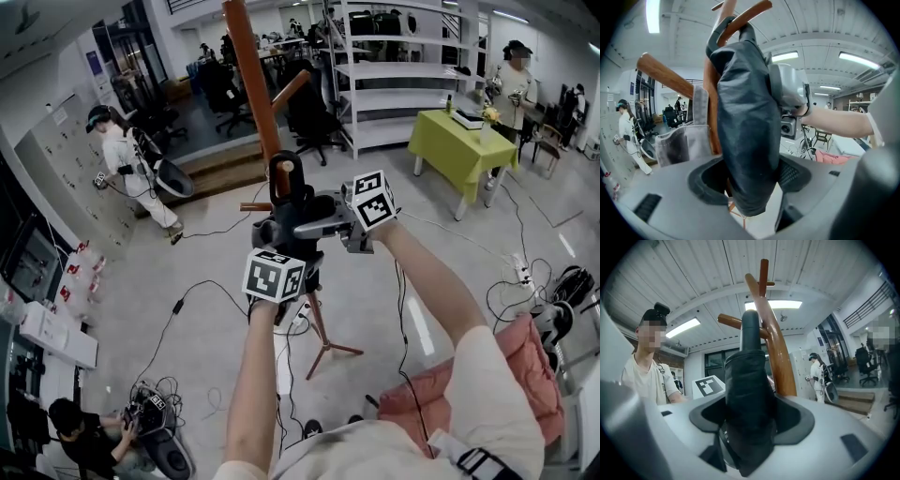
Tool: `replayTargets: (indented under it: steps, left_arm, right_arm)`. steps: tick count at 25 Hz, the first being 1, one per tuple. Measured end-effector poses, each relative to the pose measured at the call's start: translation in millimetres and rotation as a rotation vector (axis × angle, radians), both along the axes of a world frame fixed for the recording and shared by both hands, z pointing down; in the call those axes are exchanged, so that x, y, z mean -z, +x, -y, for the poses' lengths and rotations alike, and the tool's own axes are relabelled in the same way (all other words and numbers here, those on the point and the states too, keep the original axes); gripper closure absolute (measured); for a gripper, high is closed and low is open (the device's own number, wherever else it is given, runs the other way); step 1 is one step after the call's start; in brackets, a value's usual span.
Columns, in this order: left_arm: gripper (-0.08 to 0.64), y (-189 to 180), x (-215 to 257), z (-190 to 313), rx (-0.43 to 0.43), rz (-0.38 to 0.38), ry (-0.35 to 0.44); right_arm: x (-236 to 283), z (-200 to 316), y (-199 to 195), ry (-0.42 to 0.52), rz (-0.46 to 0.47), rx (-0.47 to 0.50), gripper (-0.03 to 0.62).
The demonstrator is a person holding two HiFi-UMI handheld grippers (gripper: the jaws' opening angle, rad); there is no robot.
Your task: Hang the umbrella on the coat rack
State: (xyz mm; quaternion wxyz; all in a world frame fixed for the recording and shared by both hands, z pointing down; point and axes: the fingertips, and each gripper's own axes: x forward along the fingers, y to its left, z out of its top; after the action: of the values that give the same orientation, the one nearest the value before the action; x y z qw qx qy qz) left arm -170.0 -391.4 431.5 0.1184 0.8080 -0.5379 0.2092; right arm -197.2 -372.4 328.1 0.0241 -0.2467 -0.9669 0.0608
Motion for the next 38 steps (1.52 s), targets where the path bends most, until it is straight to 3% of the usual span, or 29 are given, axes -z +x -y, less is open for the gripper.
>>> replayTargets:
  steps: [3,7,9,21,28,38]
  left_arm:
    - [0.273,4,-5,2,0.01,0.007,-0.001]
    - [0.27,-13,-10,6,0.099,0.057,0.007]
    - [0.268,-21,-10,5,0.118,0.078,0.014]
    - [0.265,-17,-3,-11,0.081,0.075,0.044]
    - [0.265,-18,-2,-24,0.087,0.061,0.073]
    - [0.272,-17,4,-50,0.057,0.044,0.124]
  right_arm:
    - [-5,3,6,0.017,-0.01,-0.083,0.299]
    - [-9,17,8,0.111,-0.029,-0.302,0.287]
    - [-10,19,8,0.122,-0.029,-0.368,0.288]
    - [-17,18,28,0.05,0.0,-0.53,0.288]
    - [-24,7,41,0.166,0.013,-0.701,0.288]
    - [-34,-26,52,0.128,0.057,-0.748,0.288]
